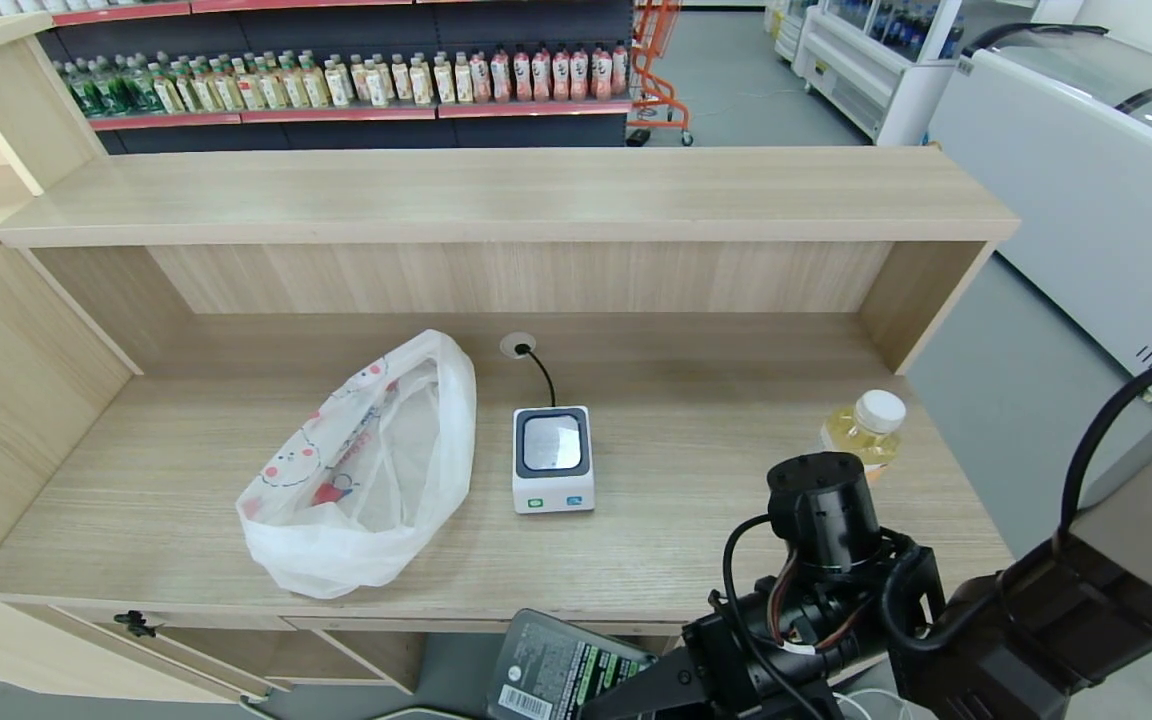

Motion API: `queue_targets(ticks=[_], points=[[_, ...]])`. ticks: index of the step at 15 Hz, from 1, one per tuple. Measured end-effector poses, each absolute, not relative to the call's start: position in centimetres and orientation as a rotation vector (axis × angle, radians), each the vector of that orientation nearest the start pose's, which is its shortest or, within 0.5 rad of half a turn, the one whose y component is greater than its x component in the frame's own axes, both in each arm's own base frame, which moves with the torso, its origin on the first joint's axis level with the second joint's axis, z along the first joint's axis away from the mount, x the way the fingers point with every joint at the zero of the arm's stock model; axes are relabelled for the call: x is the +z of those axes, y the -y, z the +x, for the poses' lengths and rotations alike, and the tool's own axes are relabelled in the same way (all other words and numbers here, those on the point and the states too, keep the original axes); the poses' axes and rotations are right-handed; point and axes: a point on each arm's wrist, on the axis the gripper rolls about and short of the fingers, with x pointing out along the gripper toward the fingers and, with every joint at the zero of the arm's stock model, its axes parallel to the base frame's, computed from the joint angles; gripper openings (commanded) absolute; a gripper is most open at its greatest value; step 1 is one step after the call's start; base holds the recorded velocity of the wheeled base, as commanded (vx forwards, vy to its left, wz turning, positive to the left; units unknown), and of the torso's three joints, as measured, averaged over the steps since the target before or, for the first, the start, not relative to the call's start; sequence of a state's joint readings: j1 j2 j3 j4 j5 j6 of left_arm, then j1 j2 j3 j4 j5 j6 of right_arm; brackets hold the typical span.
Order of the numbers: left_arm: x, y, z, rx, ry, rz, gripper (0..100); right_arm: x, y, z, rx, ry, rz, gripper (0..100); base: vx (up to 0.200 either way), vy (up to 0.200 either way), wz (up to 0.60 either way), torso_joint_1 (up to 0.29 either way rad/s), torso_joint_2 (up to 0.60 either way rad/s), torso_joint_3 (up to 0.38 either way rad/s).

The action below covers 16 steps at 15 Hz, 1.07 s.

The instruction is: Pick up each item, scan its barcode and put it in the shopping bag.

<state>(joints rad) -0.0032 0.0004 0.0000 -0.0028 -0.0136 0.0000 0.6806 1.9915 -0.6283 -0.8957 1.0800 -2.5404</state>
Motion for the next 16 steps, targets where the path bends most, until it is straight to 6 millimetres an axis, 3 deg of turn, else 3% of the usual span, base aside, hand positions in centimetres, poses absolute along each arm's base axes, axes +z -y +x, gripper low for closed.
queue_targets(ticks=[16], points=[[7.58, 0.02, -2.28, -0.017, 0.002, -0.001, 100, 7.31, -21.66, 23.48, -1.649, -2.445, 2.068, 0, 0.000, 0.000, 0.00, 0.000, 0.00, 0.000]])
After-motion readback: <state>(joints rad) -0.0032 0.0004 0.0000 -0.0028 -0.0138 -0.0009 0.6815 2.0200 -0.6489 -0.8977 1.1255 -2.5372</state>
